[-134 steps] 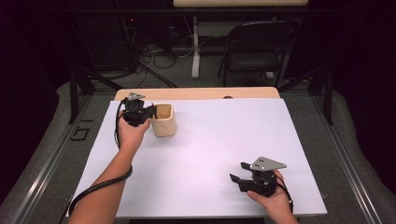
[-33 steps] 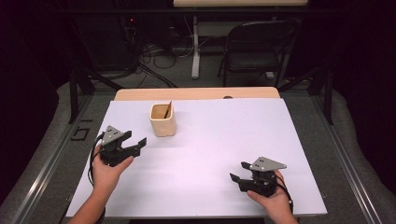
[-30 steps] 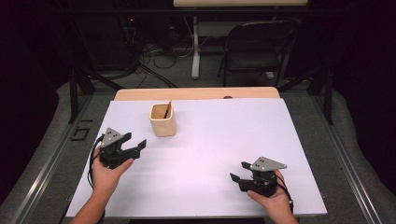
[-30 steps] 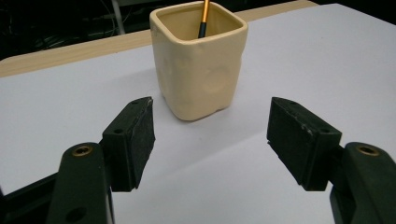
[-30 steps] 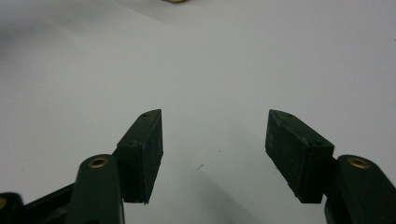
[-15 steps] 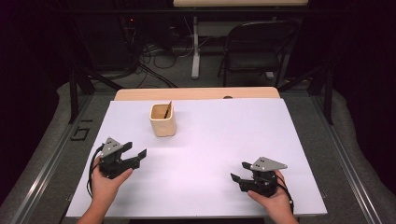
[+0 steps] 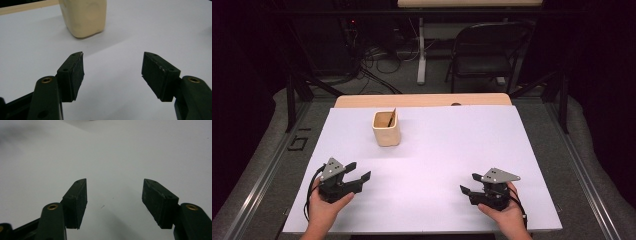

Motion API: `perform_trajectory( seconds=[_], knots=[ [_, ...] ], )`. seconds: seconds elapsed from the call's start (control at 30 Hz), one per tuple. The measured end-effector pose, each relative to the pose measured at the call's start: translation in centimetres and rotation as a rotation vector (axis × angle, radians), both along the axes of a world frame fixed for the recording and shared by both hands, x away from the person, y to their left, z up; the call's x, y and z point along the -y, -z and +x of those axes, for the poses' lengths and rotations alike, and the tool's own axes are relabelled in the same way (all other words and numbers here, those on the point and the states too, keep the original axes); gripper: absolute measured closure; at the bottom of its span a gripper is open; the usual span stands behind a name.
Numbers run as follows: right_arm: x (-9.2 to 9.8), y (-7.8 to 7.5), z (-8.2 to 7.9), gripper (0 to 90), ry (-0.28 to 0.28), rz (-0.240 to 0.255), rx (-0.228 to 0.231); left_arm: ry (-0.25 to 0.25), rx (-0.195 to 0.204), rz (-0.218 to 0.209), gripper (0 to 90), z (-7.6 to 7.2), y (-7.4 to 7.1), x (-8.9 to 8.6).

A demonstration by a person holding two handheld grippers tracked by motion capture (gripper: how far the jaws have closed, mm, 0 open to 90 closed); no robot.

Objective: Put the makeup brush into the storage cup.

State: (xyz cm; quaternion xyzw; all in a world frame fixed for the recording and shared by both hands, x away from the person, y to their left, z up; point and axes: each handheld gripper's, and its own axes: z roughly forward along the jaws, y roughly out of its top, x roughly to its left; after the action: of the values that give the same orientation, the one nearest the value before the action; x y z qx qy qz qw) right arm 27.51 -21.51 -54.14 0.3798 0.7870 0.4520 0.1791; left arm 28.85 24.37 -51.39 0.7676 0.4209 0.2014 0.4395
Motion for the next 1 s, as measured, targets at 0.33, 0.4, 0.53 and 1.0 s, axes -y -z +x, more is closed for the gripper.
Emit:
perform_trajectory(
  seconds=[0.33, 0.4, 0.53, 1.0],
  knots=[
    [0.1, 0.1, 0.0, 37.0, -0.001, -0.003, 0.002, 0.033, -0.002, 0.022, 34.8, -0.8, 0.8, 0.3],
    [0.1, 0.1, 0.0, 37.0, 0.001, -0.003, -0.001, 0.039, -0.007, 0.031, 34.9, -0.9, 0.9, 0.4],
    [0.2, 0.1, 0.0, 37.0, -0.003, -0.004, -0.005, 0.046, -0.013, 0.028, 34.8, -1.0, 1.2, 0.4],
    [0.2, 0.2, 0.0, 36.9, -0.001, -0.004, -0.001, 0.073, -0.013, 0.055, 33.7, -1.4, 1.8, 1.0]
  ],
)
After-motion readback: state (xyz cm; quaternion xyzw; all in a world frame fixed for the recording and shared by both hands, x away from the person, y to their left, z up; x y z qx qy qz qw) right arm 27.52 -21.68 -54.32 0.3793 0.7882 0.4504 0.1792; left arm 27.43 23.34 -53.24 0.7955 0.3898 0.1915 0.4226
